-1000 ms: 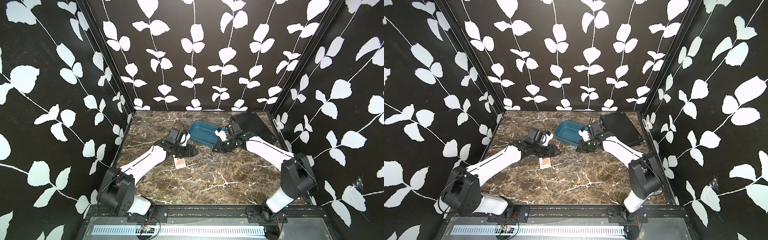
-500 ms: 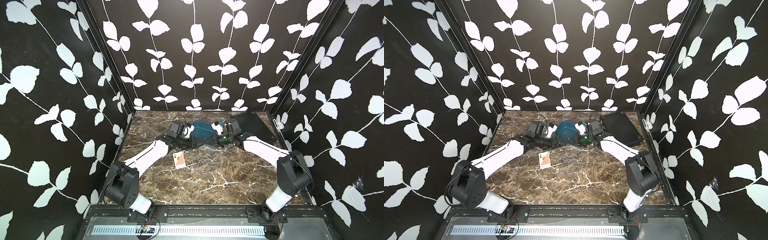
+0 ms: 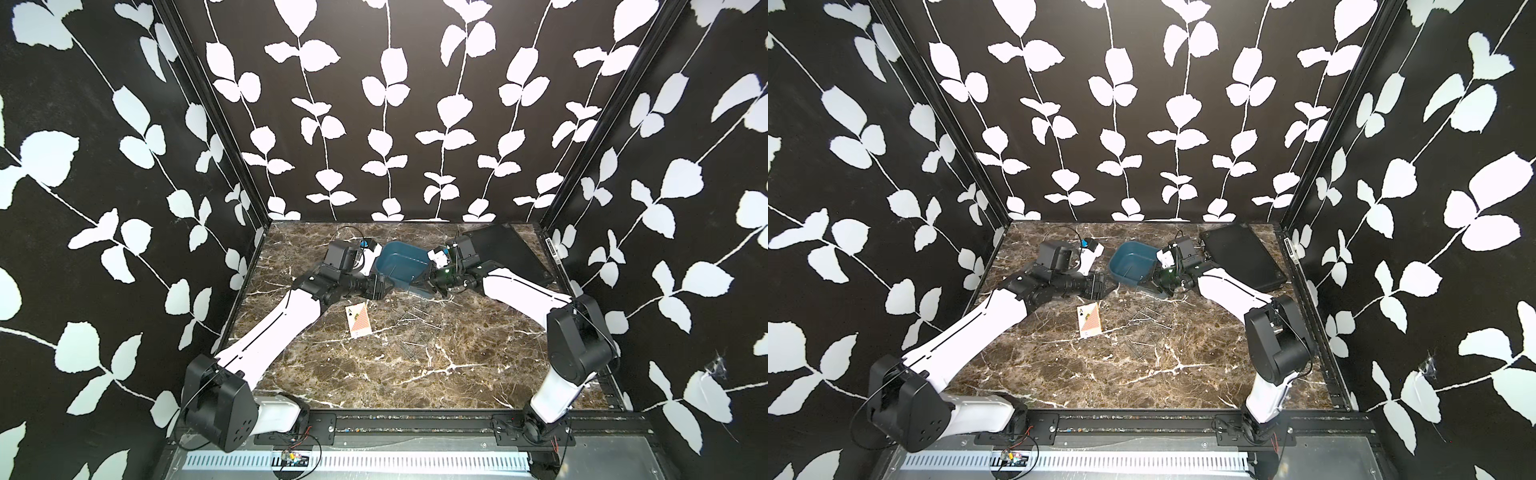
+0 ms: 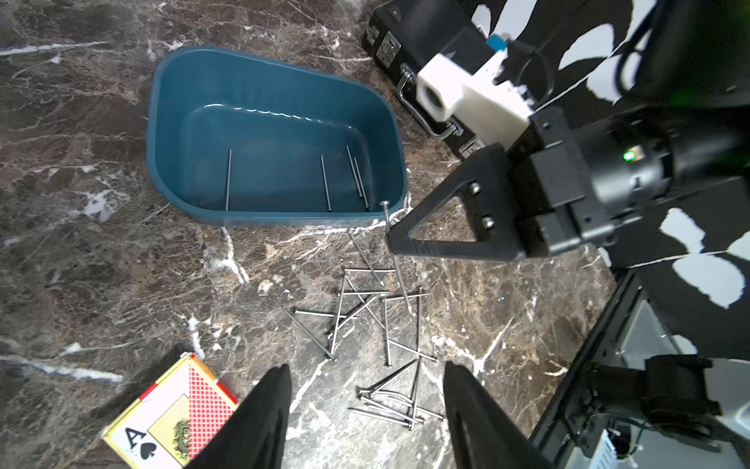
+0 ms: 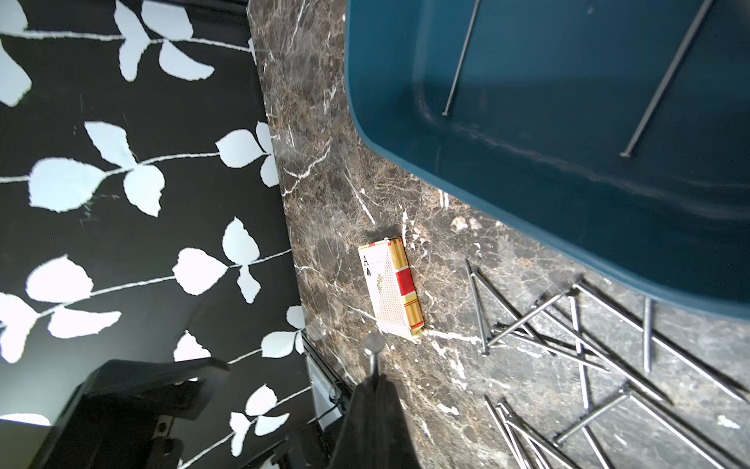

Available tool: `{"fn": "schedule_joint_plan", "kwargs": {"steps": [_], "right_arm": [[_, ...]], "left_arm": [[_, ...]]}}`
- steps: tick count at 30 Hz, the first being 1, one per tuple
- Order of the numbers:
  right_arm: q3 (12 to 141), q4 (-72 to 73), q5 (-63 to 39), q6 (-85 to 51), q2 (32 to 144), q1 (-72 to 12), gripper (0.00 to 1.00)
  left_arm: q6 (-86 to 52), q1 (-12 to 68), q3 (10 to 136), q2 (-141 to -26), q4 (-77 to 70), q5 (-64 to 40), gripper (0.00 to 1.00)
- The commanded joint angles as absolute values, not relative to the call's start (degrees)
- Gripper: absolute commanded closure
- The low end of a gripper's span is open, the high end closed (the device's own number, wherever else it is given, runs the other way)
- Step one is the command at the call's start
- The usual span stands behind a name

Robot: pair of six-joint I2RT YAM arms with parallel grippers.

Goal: Put the nails on the desktop into the storage box
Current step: Pick up the nail from the center of the board.

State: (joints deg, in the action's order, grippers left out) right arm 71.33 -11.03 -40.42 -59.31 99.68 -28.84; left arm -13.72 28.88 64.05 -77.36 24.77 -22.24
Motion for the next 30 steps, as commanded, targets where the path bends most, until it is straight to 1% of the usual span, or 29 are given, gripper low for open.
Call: {"fn": "schedule_joint_plan", "kwargs": {"steps": [1, 7, 13, 16, 22, 30], "right_arm": [[74.12, -10.82, -39.22, -62.73, 99.4, -29.04, 1.0], [74.76, -11.07, -38.61, -62.97, 98.71, -29.46, 1.0], [74.79, -11.01, -37.97, -62.93, 98.53, -29.53, 1.0], [76.77, -10.99, -37.85, -62.67, 98.82, -29.53, 1.0], [77.91, -10.69, -38.13, -62.67, 99.79, -29.48, 1.0], [78.93, -10.6, -39.37, -62.8, 101.03, -29.52, 1.0]], "left_arm": [[-12.65, 29.13, 66.06, -80.25, 26.21, -23.46, 0.39], [-13.98, 29.46, 70.95, -86.03, 26.62, -26.96, 0.42], [-16.38, 29.96, 74.13, -91.46, 24.84, -33.11, 0.43], [-16.13, 31.15, 76.15, -94.12, 25.4, -35.83, 0.45], [-13.69, 31.92, 77.68, -96.5, 28.78, -35.51, 0.48], [-12.66, 31.96, 77.8, -97.2, 29.53, -35.23, 0.57]]}}
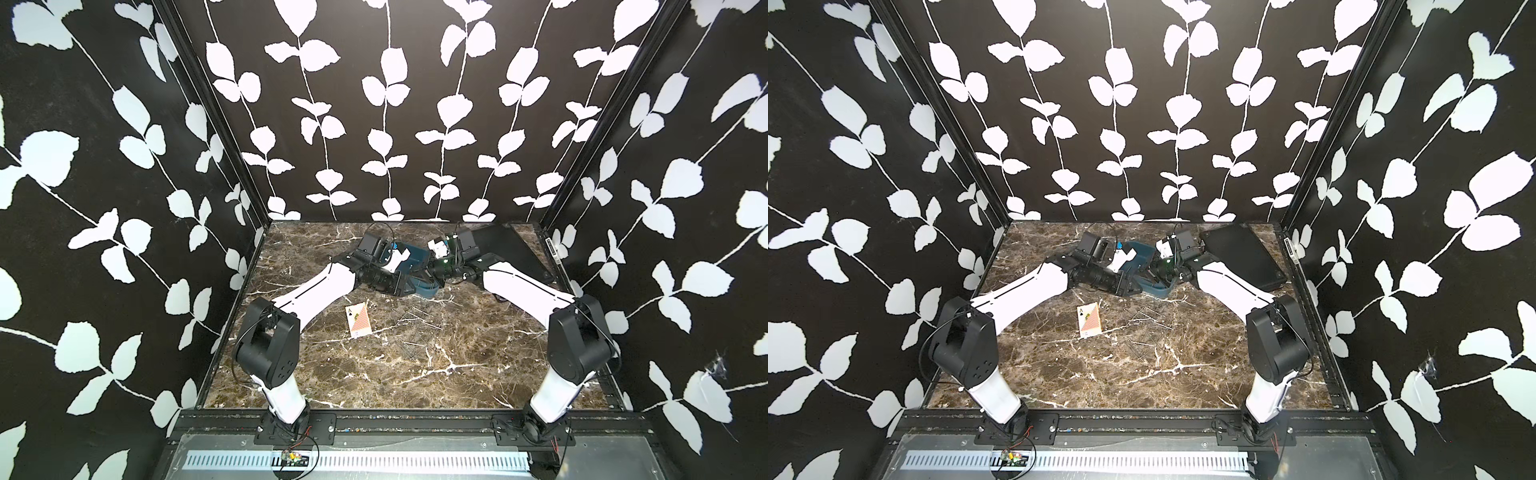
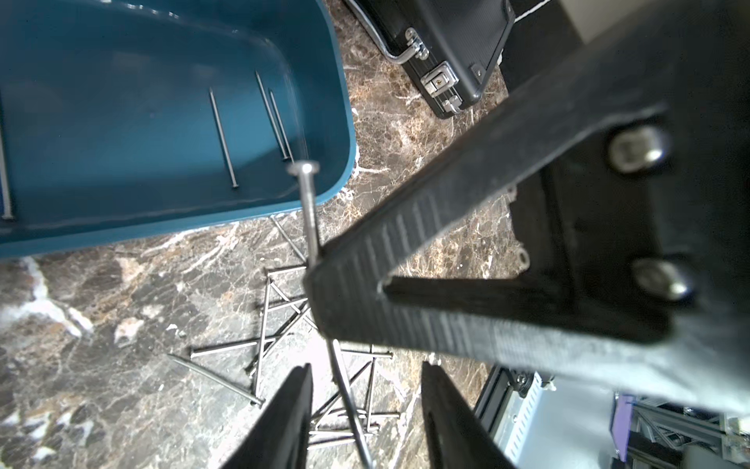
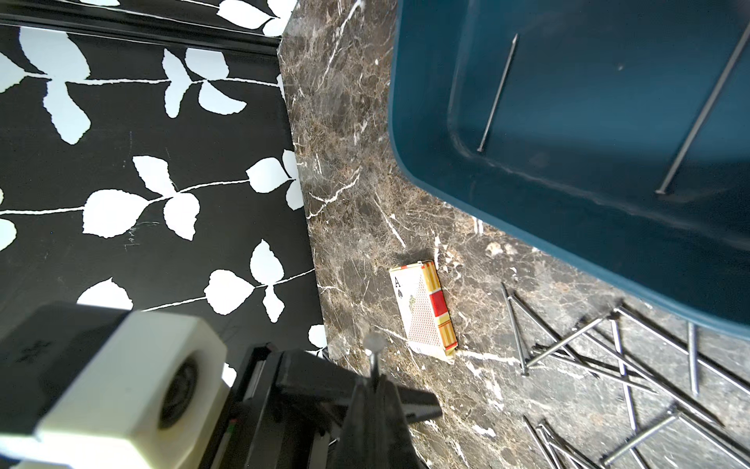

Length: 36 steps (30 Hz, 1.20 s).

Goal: Put the nails on the desktop into the storage box
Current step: Pick up the nail from the center of the board.

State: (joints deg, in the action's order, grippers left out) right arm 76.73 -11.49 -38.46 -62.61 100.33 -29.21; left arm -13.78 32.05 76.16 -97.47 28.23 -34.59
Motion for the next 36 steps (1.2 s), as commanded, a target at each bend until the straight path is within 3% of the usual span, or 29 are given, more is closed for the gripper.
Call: {"fn": "schedule_joint_plan", "kwargs": {"steps": [1, 7, 16, 19, 20, 24, 25, 31, 36], "right_arm": [[78.76, -10.65, -39.44, -62.79, 101.07, -29.51, 1.0], [79.23, -13.48, -38.94, -60.4, 101.13, -29.45, 1.0], [79.69, -14.94, -38.46, -59.26, 100.99, -29.45, 1.0], [79.54, -15.07, -38.32, -58.64, 100.64, -29.53, 1.0], [79.46, -15.34, -38.24, -58.28, 100.43, -29.5, 0.97], [79.97, -20.89, -36.34, -52.31, 98.67, -28.62, 0.55], [80.14, -23.14, -35.29, -49.43, 97.93, -28.18, 0.51], [76.79, -33.38, -22.77, -20.52, 90.1, -26.18, 0.44], [60.36, -18.38, -22.46, 15.24, 77.13, -29.51, 0.41]], "left_arm": [[-12.63, 31.98, 77.87, -97.29, 29.4, -35.15, 0.57], [-11.65, 31.82, 79.64, -98.39, 30.83, -35.42, 0.67], [-11.29, 31.63, 81.55, -101.09, 32.07, -38.47, 1.0], [-10.91, 31.64, 81.99, -101.8, 33.05, -39.7, 1.0], [-10.77, 31.63, 82.0, -101.84, 33.22, -39.89, 1.0], [-9.79, 31.34, 82.0, -101.7, 34.08, -41.06, 1.0], [-9.37, 31.18, 82.23, -101.77, 34.67, -41.45, 1.0], [-5.17, 30.63, 84.83, -103.67, 41.77, -44.84, 1.0], [-1.39, 30.65, 88.27, -106.24, 49.31, -48.48, 1.0]]}}
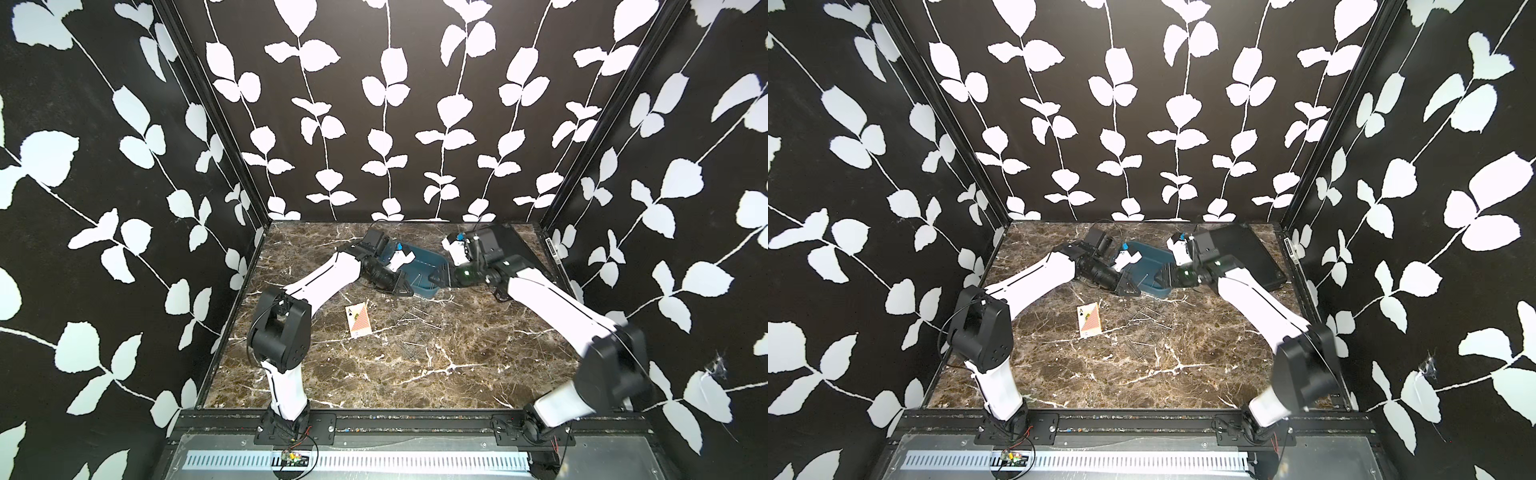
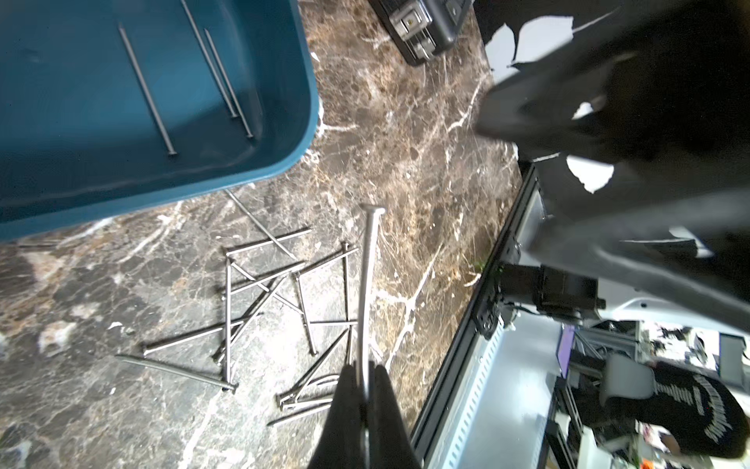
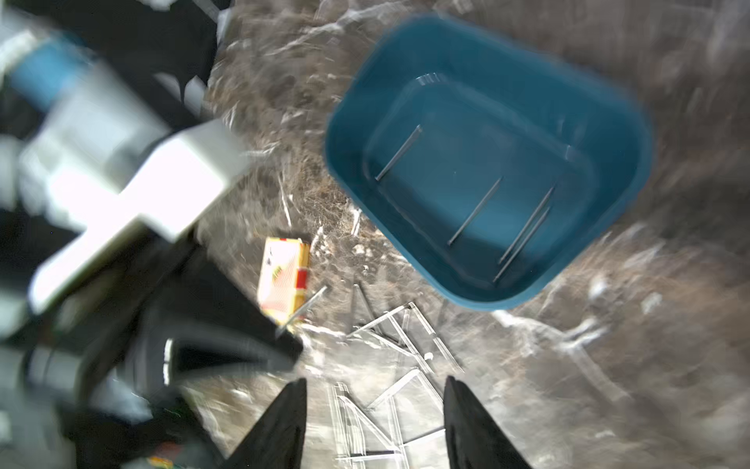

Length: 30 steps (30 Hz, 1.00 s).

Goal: Put the nails on the desktop into the storage box
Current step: Pick up the nail from the center of the board.

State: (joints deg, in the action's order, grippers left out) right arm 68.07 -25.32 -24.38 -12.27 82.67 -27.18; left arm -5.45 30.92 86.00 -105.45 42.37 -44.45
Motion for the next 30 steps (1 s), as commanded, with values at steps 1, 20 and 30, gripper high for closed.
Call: {"fn": "schedule_joint_plan", "kwargs": {"steps": [1, 20, 30], "right_arm": [[57.62, -14.99, -22.53, 20.17, 75.2, -29.95, 0.39], [66.53, -19.25, -25.7, 53.43, 83.7, -33.91, 0.35], [72.88, -26.41, -26.9, 58.48, 89.81, -37.25, 0.39]], "left_arm": [[-0.83, 30.68, 88.89, -106.64, 50.39, -49.16, 1.0], [7.44, 31.2, 88.78, -106.1, 65.14, -52.92, 1.0], [8.02, 31.18, 87.39, -104.53, 65.4, -54.18, 1.0]]}}
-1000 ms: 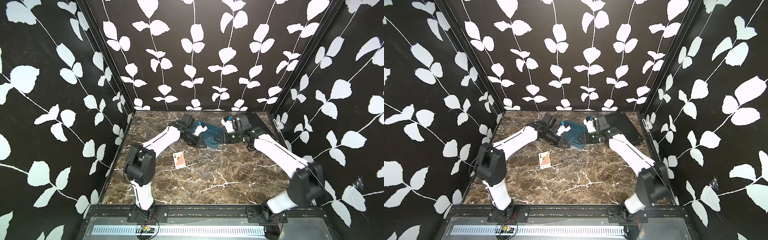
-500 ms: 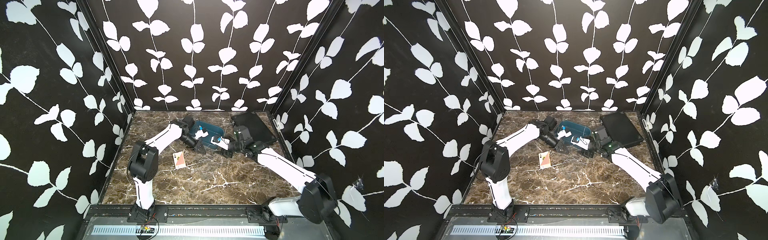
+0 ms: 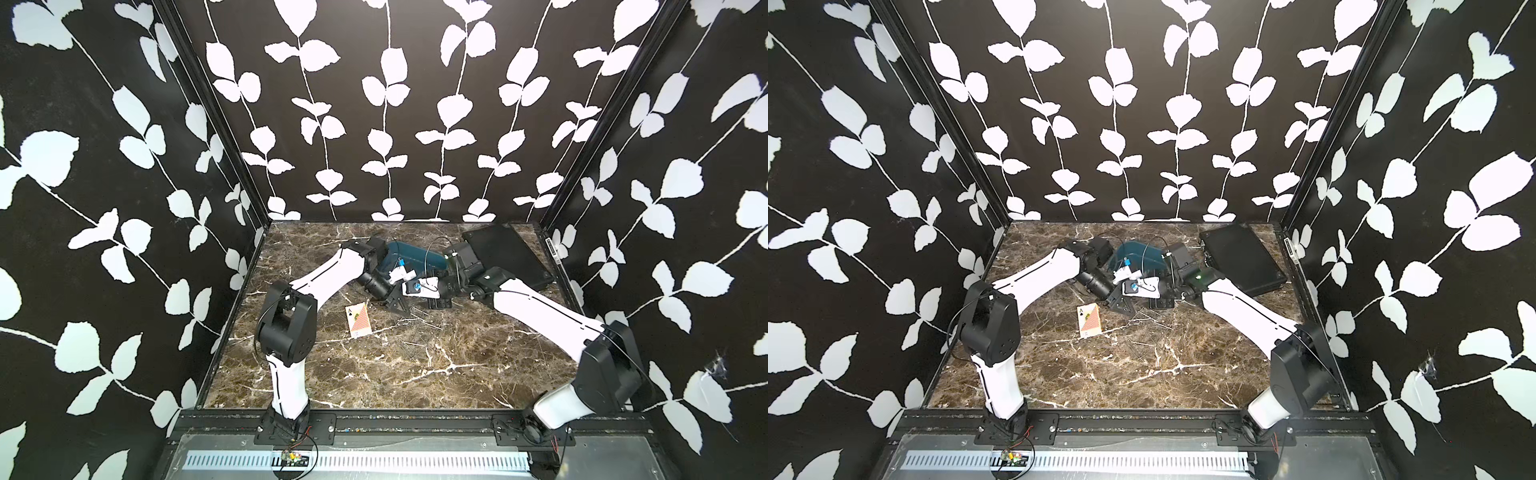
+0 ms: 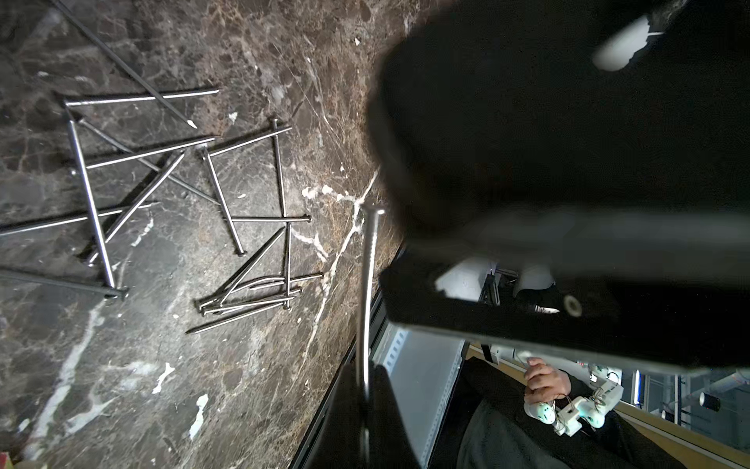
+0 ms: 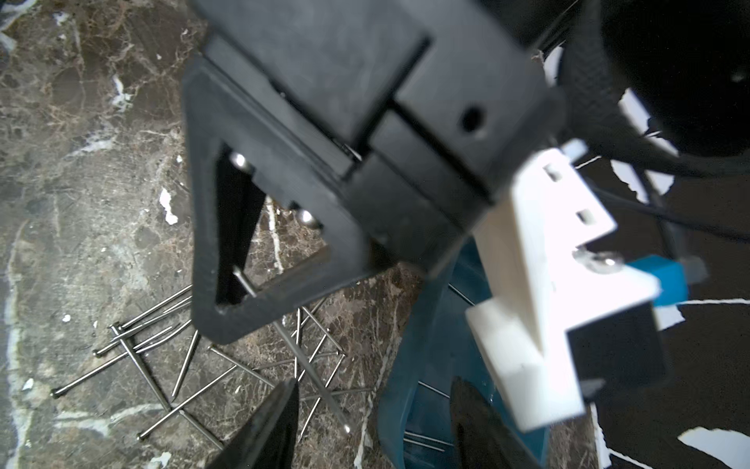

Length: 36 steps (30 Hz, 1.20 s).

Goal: Put the nails on the desktop into the storage box
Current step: Pick up the nail from the center of the board.

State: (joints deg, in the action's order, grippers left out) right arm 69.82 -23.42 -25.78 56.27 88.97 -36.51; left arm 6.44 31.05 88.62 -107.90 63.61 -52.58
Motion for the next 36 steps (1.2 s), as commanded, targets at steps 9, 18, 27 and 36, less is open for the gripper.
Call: {"fn": "schedule_joint_plan", "kwargs": {"steps": [9, 18, 27, 36], "right_arm": [[74.58, -28.23, -23.6, 60.99, 94.01, -38.76, 0.42], [74.79, -27.54, -19.68, 65.0, 96.58, -40.24, 0.6], [74.79, -28.91, -18.97, 68.56, 97.51, -40.59, 0.64], [73.96, -31.22, -18.14, 71.9, 96.85, -40.69, 0.58]], "left_arm": [[8.05, 31.16, 86.15, -103.46, 65.35, -55.18, 1.0], [7.89, 31.2, 85.49, -103.59, 65.01, -55.63, 1.0], [8.26, 31.14, 86.84, -105.18, 65.69, -56.12, 1.0], [8.59, 31.19, 86.76, -105.47, 65.94, -55.7, 1.0]]}}
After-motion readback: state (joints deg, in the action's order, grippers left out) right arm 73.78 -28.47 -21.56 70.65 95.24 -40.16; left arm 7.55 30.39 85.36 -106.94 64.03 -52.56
